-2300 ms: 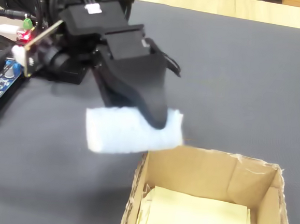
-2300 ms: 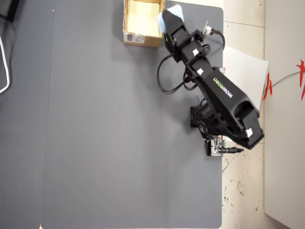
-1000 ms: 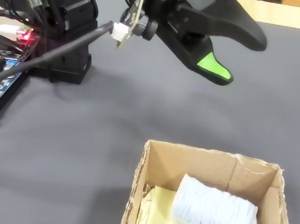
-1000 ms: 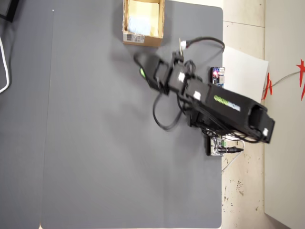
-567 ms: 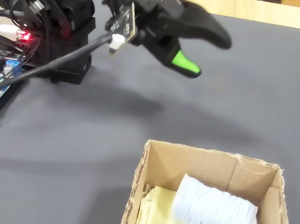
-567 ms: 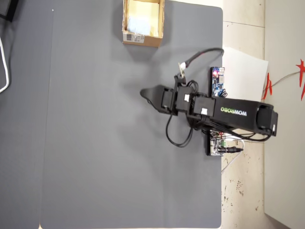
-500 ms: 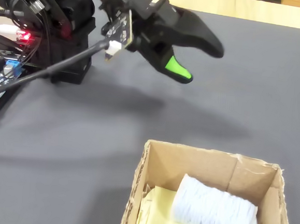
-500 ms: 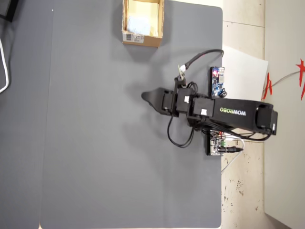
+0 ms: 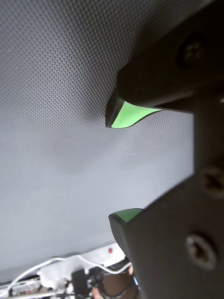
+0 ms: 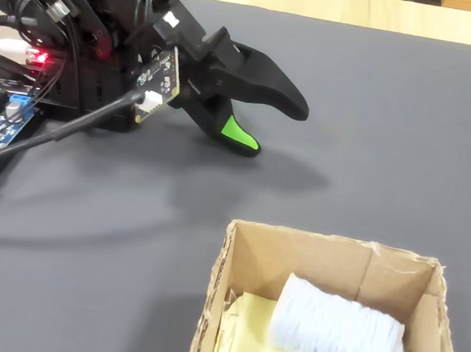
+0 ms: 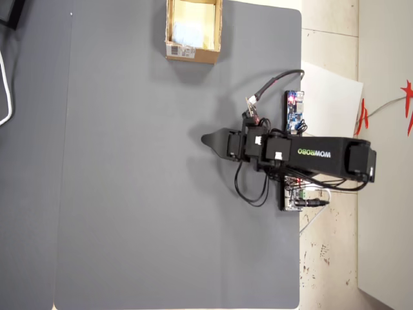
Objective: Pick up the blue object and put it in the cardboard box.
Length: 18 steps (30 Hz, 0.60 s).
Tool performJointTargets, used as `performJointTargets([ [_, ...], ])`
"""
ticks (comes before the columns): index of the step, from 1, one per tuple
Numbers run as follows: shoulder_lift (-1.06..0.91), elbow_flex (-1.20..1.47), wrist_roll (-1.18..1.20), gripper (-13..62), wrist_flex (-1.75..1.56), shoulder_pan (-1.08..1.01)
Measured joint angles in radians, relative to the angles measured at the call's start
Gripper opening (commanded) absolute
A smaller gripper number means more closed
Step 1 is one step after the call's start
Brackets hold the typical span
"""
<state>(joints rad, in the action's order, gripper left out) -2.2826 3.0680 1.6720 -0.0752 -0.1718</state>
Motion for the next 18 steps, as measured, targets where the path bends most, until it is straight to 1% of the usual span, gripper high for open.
performJointTargets([
  [18, 0.000, 0.012, 0.018, 33.7, 0.015, 0.006],
])
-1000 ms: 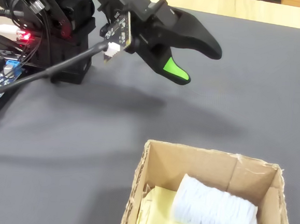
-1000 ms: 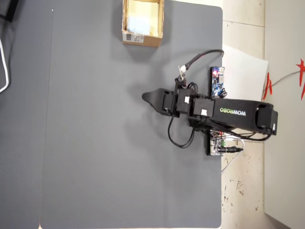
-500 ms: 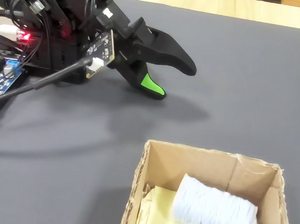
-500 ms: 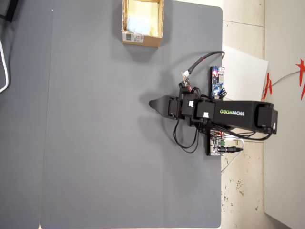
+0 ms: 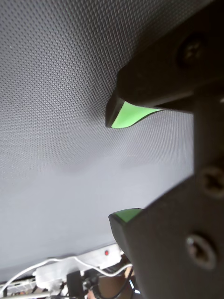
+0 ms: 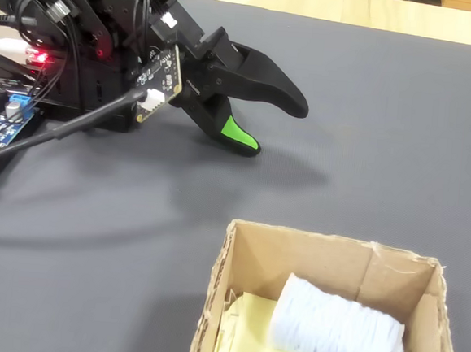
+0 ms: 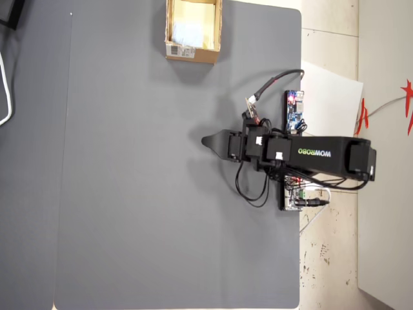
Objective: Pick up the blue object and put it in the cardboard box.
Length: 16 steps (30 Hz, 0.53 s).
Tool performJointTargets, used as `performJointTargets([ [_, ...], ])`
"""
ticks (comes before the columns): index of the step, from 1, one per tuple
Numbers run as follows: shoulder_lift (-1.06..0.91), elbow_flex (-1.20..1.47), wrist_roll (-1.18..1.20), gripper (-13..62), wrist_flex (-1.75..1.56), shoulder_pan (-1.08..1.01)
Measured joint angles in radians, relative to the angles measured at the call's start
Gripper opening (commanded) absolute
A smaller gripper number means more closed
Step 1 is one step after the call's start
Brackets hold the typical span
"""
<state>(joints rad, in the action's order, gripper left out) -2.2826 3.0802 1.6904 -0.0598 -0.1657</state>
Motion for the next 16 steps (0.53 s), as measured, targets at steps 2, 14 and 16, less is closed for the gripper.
performJointTargets([
  [2, 0.000, 0.000, 0.000, 33.7, 0.000, -0.003],
  [14, 0.000, 0.002, 0.000, 33.7, 0.000, -0.005],
  [16, 0.000, 0.002, 0.000, 33.7, 0.000, -0.005],
])
